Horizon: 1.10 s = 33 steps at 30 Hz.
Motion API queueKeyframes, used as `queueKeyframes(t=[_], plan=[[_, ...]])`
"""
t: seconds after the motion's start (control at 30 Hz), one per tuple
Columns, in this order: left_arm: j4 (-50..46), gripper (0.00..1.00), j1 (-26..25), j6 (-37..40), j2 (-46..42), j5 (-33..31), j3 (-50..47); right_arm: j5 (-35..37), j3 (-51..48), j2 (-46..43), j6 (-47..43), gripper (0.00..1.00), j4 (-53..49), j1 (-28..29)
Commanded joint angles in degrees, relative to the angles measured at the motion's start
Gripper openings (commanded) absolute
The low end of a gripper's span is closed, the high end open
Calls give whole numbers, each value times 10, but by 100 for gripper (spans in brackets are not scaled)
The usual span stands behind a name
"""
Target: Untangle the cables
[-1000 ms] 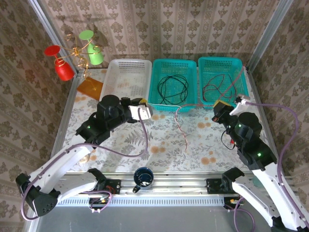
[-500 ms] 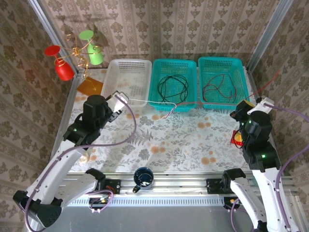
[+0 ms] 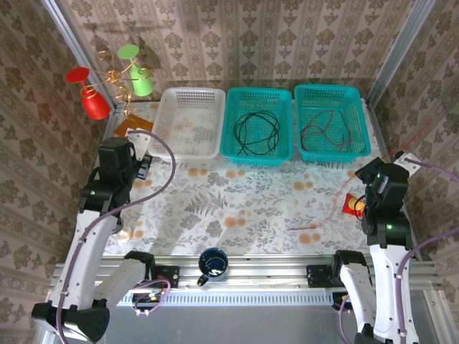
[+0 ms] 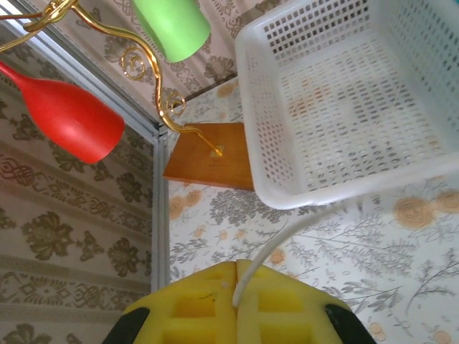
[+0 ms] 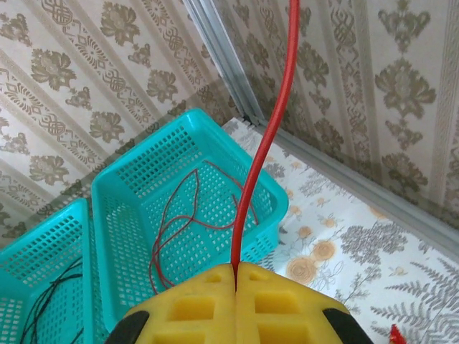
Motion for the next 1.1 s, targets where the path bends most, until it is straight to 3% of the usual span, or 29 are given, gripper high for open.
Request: queueKeyframes(t=[0.0, 0.4, 0.6, 1.07], plan=[[-12, 0, 2, -45, -2, 84, 23, -70, -18, -2, 25, 0, 7, -5], [99, 0, -11, -113, 19, 183, 103, -139, 0, -4, 11, 0, 0, -5], [136, 0, -12, -90, 86, 175, 177, -149, 4, -9, 13, 0, -1, -5], [194, 0, -2, -80, 263, 223, 374, -165, -6, -4, 45, 0, 23, -5]])
